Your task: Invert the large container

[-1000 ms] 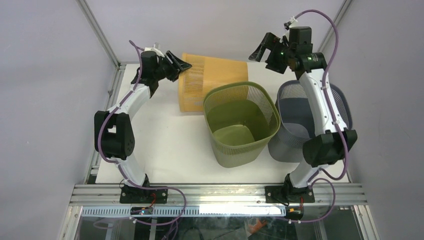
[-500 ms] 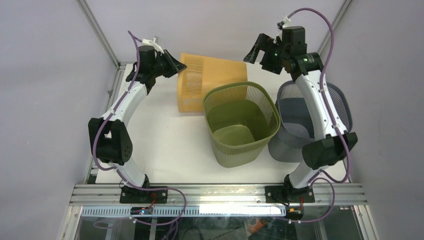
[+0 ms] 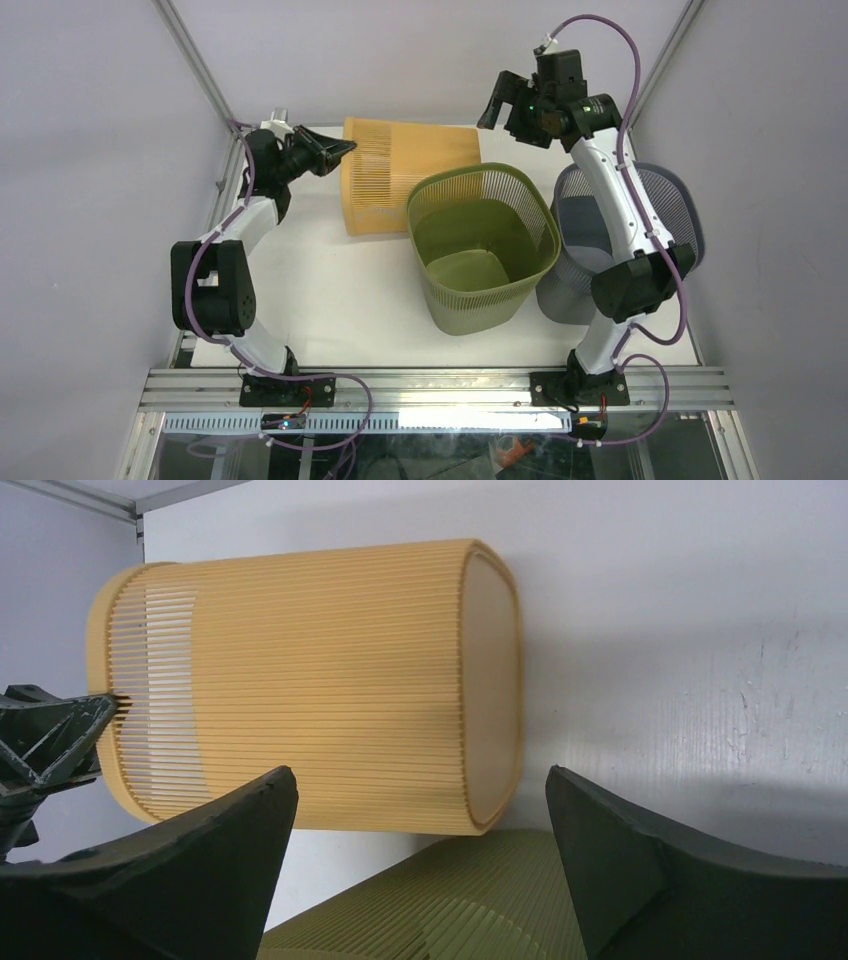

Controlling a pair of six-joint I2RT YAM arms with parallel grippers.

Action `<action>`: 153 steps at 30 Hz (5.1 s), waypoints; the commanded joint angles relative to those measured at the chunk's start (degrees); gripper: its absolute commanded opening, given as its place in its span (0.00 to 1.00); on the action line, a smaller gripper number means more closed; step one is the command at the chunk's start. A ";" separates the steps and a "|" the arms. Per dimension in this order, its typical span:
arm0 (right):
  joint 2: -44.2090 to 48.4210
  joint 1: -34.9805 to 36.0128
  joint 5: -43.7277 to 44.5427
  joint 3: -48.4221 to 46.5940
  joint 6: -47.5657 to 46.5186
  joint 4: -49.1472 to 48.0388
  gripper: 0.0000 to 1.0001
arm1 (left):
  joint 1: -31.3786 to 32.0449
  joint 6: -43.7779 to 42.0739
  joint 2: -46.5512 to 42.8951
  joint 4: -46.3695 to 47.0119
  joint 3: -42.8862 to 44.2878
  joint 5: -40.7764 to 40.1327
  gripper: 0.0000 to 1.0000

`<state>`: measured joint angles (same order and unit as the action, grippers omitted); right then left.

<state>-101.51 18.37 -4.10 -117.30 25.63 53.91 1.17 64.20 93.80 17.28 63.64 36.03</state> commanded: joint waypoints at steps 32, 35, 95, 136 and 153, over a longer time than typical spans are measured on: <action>-0.12 -1.91 -8.84 -1.22 3.21 -7.74 0.99 | -0.47 25.91 4.96 39.69 0.42 4.44 0.00; -3.74 -1.21 -5.89 -6.10 3.89 -5.64 1.00 | 0.24 25.15 6.57 38.66 2.84 2.82 0.00; -11.50 0.27 -10.22 1.46 8.52 -12.35 0.99 | 0.04 6.82 10.83 17.21 0.45 3.34 0.00; 8.61 5.38 -14.34 3.31 11.86 -24.28 1.00 | 15.70 -5.01 24.84 0.93 21.89 4.75 0.00; 3.21 7.37 -14.33 1.67 10.87 -24.07 1.00 | 17.84 -19.65 28.24 -13.24 24.55 1.79 0.79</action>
<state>-95.72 23.83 -12.10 -114.45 35.07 34.06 14.31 54.39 120.77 13.45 86.04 33.34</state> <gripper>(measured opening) 0.995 0.704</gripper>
